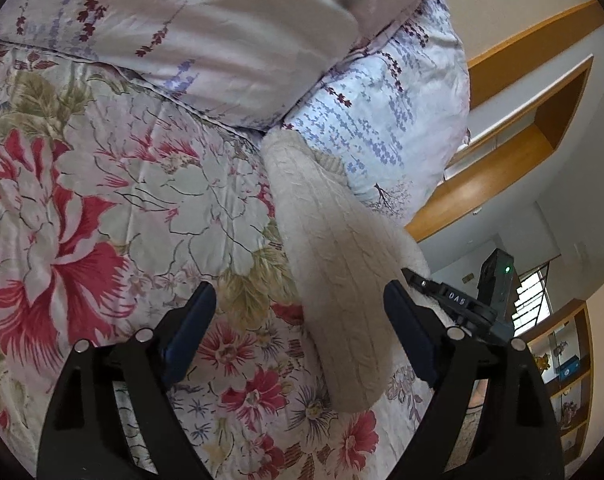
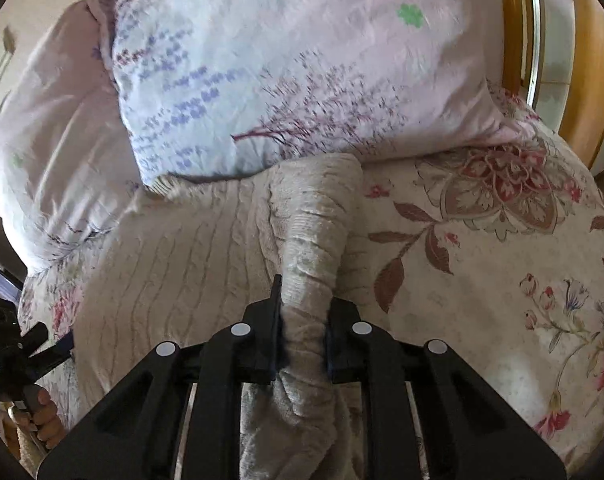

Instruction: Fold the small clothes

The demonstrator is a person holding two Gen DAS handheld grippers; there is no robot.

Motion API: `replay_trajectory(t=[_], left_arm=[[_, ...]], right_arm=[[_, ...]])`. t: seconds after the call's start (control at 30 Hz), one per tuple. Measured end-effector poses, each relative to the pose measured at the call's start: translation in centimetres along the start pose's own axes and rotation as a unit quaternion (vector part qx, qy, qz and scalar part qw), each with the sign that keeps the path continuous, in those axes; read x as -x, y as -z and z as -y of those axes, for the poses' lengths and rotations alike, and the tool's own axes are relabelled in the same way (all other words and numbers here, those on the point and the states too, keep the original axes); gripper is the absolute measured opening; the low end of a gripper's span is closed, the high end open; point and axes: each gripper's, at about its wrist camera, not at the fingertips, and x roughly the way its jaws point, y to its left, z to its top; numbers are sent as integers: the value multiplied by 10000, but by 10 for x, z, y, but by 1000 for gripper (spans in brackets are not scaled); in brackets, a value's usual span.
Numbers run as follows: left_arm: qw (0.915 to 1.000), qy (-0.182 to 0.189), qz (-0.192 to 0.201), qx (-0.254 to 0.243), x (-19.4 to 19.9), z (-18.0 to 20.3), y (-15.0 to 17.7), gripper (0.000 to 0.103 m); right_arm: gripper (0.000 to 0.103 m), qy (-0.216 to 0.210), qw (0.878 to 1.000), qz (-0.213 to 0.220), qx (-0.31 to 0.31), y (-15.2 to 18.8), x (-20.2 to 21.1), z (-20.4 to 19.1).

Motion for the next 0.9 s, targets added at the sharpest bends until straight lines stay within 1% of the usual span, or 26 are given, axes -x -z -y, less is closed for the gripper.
replay_trajectory(t=[0.1, 0.17, 0.23, 0.3, 0.43, 0.47, 0.5, 0.53, 0.57, 0.6, 0.67, 0.73, 0.77, 0.8, 0.83, 0.87, 0.9], left_arm=[[9998, 149, -90, -89, -2, 3, 2, 85], [9995, 249, -143, -151, -4, 5, 4, 85], [9989, 325, -222, -252, -6, 9, 6, 85], [9981, 356, -323, -378, -9, 13, 8, 85], [9972, 354, -456, -478, -13, 21, 13, 85], [9973, 279, -494, -464, -15, 24, 15, 85], [9972, 232, -522, -490, -15, 28, 16, 85], [9971, 191, -533, -515, -15, 31, 18, 85], [9970, 133, -538, -533, -15, 34, 19, 85], [9970, 51, -550, -546, -16, 37, 20, 85], [9968, -38, -582, -543, -19, 40, 21, 85], [9965, -130, -621, -539, -22, 43, 22, 85], [9964, -183, -640, -533, -24, 43, 22, 84], [9961, -251, -662, -520, -27, 44, 24, 80], [9959, -280, -693, -513, -31, 45, 26, 76], [9956, -299, -742, -498, -34, 46, 27, 64], [9952, -305, -801, -463, -38, 47, 29, 52]], right_arm=[[16, -19, 9995, 245, 203, 3, 11, -3], [16, 20, 9995, 291, 142, 4, 12, 3], [16, 102, 9999, 91, -55, 4, -4, 10], [17, 87, 9997, 66, -196, 3, -11, 14], [19, -220, 9978, 16, -624, 4, -3, 27], [23, -252, 9972, 1, -707, 6, 3, 30], [30, -298, 9964, -1, -798, 8, 11, 35], [33, -359, 9956, 2, -869, 10, 16, 38], [39, -511, 9939, 19, -980, 14, 26, 45], [42, -640, 9923, 28, -1058, 21, 33, 51], [42, -875, 9897, -23, -1137, 36, 43, 58], [42, -998, 9883, -98, -1147, 48, 47, 61], [37, -1064, 9880, -120, -1115, 53, 48, 59], [18, -1075, 9888, -120, -1027, 55, 45, 54], [16, -998, 9909, -92, -902, 57, 46, 51], [14, -872, 9933, 26, -762, 57, 49, 47], [12, -870, 9936, 145, -710, 57, 54, 45]])
